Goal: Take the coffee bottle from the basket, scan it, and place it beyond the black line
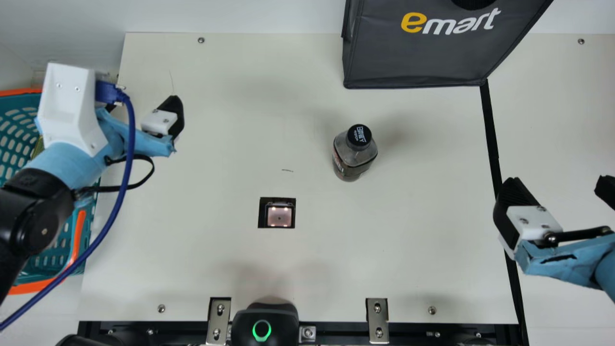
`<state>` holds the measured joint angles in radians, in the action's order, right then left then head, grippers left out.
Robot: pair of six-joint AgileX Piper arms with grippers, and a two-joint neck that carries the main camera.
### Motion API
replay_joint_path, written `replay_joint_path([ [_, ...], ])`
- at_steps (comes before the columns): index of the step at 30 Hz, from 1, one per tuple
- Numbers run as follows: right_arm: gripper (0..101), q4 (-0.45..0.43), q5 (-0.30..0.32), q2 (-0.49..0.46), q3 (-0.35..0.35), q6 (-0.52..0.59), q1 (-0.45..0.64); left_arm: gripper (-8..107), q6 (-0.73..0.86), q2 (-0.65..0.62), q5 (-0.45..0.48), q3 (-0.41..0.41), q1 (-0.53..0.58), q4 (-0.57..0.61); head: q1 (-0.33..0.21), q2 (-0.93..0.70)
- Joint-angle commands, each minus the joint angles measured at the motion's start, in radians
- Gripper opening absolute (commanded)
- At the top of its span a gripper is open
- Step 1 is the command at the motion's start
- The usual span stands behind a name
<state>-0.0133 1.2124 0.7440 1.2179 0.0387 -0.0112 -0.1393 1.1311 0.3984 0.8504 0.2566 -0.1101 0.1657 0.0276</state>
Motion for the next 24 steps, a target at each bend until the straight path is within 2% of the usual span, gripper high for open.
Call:
replay_joint_path([
  [1,91,0.0,0.0,0.0,0.0,0.0,0.0,90,-0.013,-0.014,0.008,-0.012,-0.007,-0.009,-0.027,0.0],
  [24,91,0.0,-0.001,0.0,0.0,0.0,0.0,90,-0.115,-0.149,0.079,-0.1,-0.085,-0.067,-0.027,0.0],
])
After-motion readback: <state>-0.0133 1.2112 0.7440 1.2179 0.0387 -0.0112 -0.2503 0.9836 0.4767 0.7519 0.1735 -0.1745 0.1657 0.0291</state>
